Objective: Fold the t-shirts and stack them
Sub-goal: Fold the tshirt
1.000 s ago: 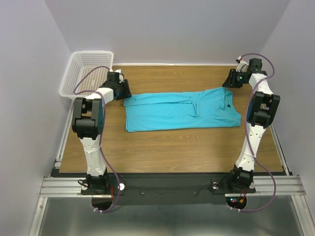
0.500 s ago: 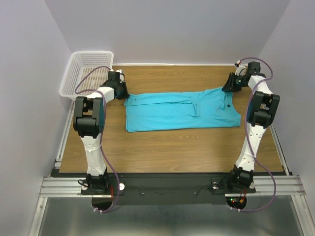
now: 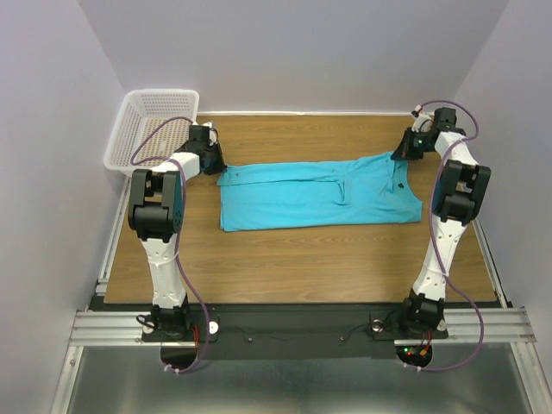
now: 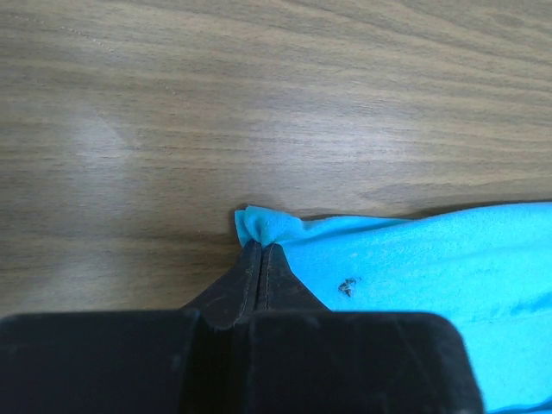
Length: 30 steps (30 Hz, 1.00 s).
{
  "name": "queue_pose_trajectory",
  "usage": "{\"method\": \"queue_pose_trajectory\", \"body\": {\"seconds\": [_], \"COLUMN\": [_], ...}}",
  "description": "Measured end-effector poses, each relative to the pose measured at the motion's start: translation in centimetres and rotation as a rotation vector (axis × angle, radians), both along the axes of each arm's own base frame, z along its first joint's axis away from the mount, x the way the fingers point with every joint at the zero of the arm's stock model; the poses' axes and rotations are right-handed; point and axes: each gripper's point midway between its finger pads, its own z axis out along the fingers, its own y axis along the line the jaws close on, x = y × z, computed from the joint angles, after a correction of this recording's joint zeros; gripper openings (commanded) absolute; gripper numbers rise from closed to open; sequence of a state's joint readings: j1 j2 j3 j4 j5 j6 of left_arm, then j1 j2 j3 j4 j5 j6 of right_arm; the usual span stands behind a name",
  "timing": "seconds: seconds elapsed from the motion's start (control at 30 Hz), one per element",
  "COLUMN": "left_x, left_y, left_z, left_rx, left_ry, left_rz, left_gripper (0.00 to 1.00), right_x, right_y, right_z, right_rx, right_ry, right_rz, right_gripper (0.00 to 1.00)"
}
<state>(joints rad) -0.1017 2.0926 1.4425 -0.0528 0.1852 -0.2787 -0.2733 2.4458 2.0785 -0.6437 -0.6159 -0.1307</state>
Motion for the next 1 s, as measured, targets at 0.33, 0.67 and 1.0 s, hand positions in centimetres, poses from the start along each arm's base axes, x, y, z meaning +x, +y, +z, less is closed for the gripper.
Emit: {"method": "queue_pose_trajectory", "body": {"seconds": [0.33,0.67,1.0], "left_x": [0.2,0.3,0.3], "left_y": [1.0,1.0,0.9], "left_z": [0.0,0.0,0.0], "left_rx": [-0.01,-0.017,-0.028], "left_ry": [0.002,0.0,0.003], "left_rz": [0.037,0.047,0.055], "left_gripper": [0.0,0.0,0.0], "right_x": [-0.2,-1.5,0.7], "right_y": [-1.0,-1.6,-2.1], "right_z": [2.0,0.6,3.3], "right_rx": [-0.025,-0.037,-0.043], "right_ry": [-0.03,0.02,-0.057], "right_rz": [-0.024,-0.049,-0.058], "right_gripper": [0.01,0.01,0.03]}}
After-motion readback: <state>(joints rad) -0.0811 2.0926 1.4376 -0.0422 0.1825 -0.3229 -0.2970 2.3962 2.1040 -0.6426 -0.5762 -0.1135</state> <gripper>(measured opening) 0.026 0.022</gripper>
